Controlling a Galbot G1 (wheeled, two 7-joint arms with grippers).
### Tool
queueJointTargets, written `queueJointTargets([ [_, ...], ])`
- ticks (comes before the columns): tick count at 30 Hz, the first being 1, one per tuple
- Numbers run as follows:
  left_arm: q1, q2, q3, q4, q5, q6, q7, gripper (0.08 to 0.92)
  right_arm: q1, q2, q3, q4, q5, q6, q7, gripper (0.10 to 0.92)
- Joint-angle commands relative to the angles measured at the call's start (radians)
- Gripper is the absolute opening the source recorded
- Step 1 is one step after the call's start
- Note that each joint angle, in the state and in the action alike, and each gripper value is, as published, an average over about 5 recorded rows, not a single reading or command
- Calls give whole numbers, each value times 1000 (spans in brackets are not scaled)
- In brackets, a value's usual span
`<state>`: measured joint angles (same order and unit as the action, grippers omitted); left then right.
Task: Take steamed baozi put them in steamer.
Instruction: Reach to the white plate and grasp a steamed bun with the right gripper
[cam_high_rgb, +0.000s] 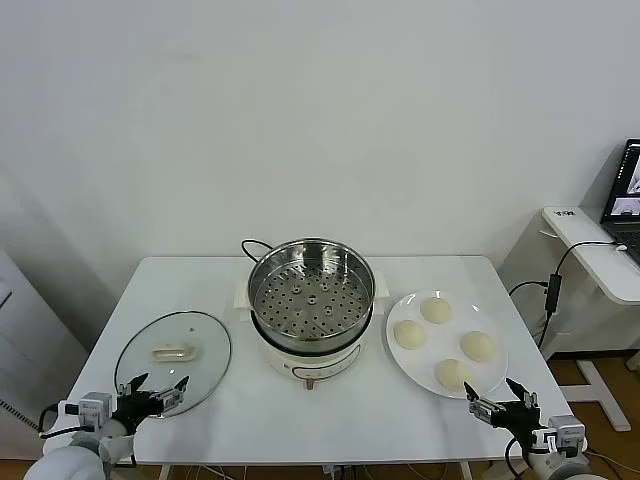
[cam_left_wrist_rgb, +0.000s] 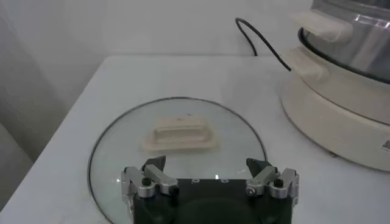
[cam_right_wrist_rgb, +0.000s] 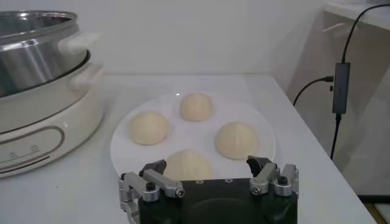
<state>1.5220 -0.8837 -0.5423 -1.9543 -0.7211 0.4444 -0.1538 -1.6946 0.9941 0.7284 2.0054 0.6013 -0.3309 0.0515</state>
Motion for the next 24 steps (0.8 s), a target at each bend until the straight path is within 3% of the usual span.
queueJointTargets([
  [1,2,3,-1,-1,-4,2,0,823,-1,-1,0,0,-1,-2,-1,823],
  [6,5,5,-2,-3,-4,1,0,823,7,-6,17,1,-59,-4,-39,823],
  [17,11,8,-4,-2,-3,0,2,823,167,-108,33,-85,-695,146,-101,823],
  [24,6,8,-5,-5,-1,4,2,823,314,-200,-18,-204,-888,214,-156,823],
])
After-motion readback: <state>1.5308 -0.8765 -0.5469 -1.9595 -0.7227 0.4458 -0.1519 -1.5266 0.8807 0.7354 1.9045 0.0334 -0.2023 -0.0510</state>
